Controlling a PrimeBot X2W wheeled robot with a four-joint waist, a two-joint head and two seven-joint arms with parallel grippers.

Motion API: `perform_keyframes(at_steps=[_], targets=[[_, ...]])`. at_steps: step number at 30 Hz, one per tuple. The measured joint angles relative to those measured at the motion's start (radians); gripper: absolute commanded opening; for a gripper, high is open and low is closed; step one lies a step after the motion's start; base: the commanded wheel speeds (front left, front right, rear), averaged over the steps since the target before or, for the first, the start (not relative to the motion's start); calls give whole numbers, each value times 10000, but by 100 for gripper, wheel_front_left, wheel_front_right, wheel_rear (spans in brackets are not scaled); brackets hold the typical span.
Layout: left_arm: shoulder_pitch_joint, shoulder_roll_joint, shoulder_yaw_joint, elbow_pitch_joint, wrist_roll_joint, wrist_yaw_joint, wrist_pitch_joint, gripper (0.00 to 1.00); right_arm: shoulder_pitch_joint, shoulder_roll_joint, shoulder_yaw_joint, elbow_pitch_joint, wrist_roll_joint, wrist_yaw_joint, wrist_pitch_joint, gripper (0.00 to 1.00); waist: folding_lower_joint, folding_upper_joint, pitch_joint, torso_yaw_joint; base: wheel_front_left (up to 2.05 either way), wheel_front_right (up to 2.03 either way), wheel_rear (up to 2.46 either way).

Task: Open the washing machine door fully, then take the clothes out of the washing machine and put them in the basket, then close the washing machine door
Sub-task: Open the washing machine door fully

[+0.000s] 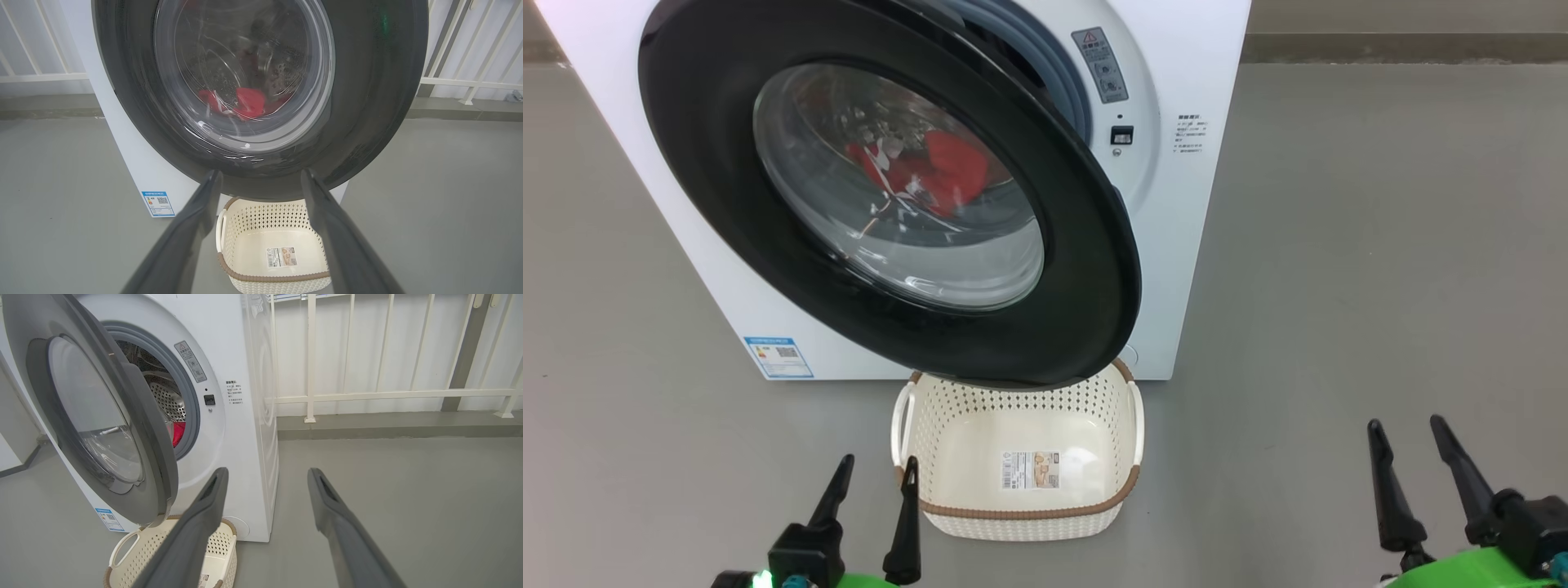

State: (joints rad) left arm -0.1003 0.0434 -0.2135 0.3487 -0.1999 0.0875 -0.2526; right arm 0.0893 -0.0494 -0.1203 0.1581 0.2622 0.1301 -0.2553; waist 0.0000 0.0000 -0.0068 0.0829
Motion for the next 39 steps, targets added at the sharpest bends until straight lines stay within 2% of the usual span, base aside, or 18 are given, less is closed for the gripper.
perform_keyframes(at_steps=[2,31,32,33,34,35,39], targets=[[0,0,8,4,0,-2,0,100,87,23,-4,111,-274,0,0,100,0,0,-7,-17,0,0,0],[30,-2,109,119,42,-15,0,100,134,128,407,711,-54,0,0,100,0,0,-8,-37,0,0,0],[30,-2,111,123,42,-15,0,100,134,128,403,696,-46,0,0,87,0,0,-9,-38,0,0,0],[30,-2,111,127,42,-15,0,100,134,128,403,681,19,0,0,40,0,0,-8,-40,0,0,0],[30,-4,111,128,42,-15,0,100,134,128,403,679,153,0,0,12,0,0,-6,-39,0,0,0],[30,-4,111,128,42,-15,0,100,134,128,403,679,153,0,0,0,0,0,-6,-39,0,0,0],[30,-4,117,134,42,-15,0,100,129,128,426,560,483,0,0,0,0,0,31,-34,0,0,0]])
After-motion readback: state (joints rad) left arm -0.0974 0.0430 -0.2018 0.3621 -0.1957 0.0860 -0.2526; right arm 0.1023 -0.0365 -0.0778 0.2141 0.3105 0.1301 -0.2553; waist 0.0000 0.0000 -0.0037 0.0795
